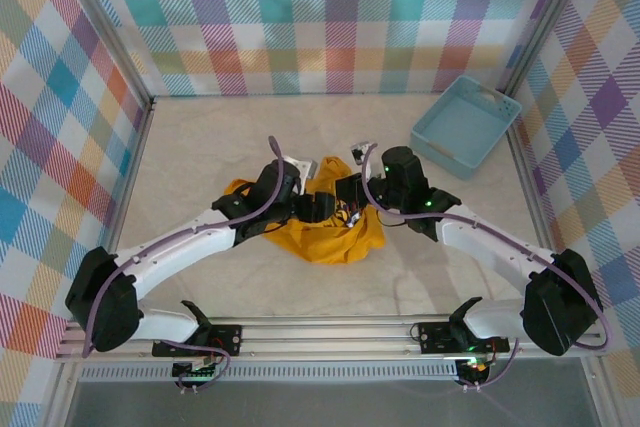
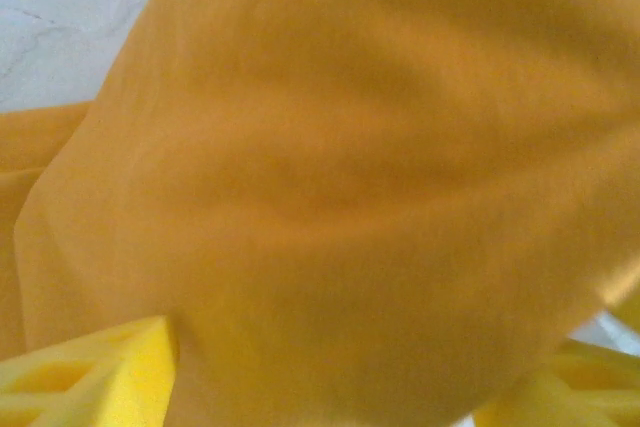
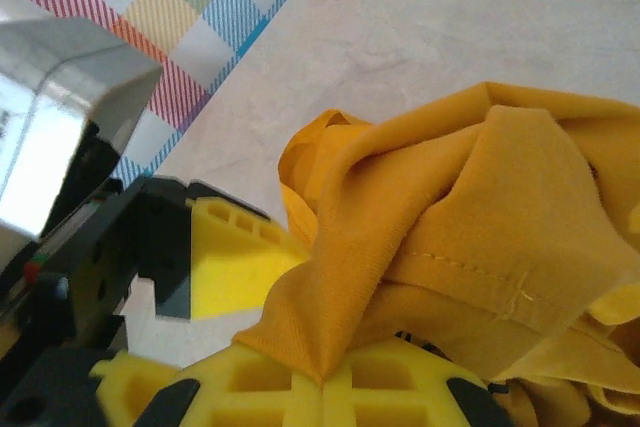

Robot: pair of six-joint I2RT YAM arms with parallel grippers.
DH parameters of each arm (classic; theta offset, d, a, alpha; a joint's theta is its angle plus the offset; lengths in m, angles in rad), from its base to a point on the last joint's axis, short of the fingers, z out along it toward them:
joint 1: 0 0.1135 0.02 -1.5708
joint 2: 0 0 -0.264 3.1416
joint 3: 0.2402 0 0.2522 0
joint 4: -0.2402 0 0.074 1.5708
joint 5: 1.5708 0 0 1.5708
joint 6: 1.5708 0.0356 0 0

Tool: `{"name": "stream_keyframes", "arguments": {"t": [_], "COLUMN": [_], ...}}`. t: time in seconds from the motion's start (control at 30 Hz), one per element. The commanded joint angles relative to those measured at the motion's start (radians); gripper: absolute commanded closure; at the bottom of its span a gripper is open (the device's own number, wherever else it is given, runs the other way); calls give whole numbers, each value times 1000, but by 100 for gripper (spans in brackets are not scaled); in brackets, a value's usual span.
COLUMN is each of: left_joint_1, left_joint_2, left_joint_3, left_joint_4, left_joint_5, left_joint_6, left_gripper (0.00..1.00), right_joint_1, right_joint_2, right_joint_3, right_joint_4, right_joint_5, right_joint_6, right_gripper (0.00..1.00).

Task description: Fold the inside-out t-shirt

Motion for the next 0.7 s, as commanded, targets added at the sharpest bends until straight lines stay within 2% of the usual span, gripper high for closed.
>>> {"name": "stream_keyframes", "arguments": {"t": [0.0,0.1,0.17,0.23,0.47,0.5,0.53,0.67], "left_joint_1": [-7,0,3,9,19,20,25,61], "left_joint_2": [23,15,14,8,-28,-34,-38,-58], "left_joint_3": [31,14,0,-18,-68,-70,-72,-75], "left_joint_4": [27,22,22,25,38,35,30,-1], "left_joint_5": [-53,-77,-80,-79,-71,-71,-72,-80], "left_joint_6": [-3,-10,-18,-33,-58,-59,-59,-67], "left_gripper": [50,73,89,99,100,100,100,100], "right_joint_1": [7,6,6,6,6,5,6,6], "right_joint_2": [-2,-5,3,24,86,93,95,51], "right_joint_3": [39,34,26,17,-52,-57,-58,-61], "right_joint_4": [-35,-70,-78,-81,-58,-59,-62,-95], "right_joint_5": [-3,25,13,-12,-7,-6,-2,10], "right_joint_6": [4,-11,-15,-20,-39,-41,-41,-57], "right_gripper": [100,98,91,82,58,58,63,90]}}
